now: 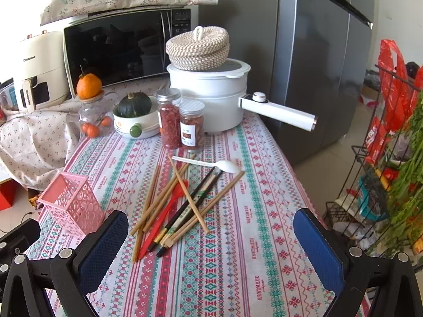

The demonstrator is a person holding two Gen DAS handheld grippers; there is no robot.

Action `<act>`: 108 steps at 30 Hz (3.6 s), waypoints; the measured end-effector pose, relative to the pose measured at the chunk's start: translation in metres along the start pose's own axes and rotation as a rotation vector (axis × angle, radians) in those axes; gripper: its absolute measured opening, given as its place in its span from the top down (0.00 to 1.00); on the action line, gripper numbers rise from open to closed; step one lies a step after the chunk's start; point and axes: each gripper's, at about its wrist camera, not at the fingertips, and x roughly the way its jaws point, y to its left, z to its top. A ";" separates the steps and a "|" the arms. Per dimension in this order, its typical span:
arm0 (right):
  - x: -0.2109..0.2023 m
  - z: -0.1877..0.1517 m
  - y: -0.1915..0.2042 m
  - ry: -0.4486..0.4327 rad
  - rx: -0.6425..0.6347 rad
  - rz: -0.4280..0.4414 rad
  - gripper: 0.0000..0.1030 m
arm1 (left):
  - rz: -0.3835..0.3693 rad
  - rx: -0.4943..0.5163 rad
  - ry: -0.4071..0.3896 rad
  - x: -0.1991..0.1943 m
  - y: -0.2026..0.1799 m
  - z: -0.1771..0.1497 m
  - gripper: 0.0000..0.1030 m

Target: Organize utensils

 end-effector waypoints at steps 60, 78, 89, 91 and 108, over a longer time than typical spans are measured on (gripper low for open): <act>0.001 -0.001 -0.001 0.003 0.009 -0.004 0.00 | 0.012 0.006 0.005 -0.002 0.002 0.001 0.00; 0.002 -0.001 -0.001 0.007 0.012 -0.001 0.00 | 0.005 0.008 -0.006 -0.003 0.004 0.002 0.00; 0.007 0.000 -0.005 0.048 0.011 0.009 0.00 | -0.057 -0.007 -0.034 0.002 0.006 0.009 0.00; 0.008 0.002 -0.009 0.067 0.026 0.022 0.00 | -0.077 0.002 -0.008 0.007 0.004 0.011 0.00; 0.071 0.043 -0.049 0.250 0.114 0.025 0.01 | -0.200 -0.008 0.289 0.095 -0.039 0.079 0.06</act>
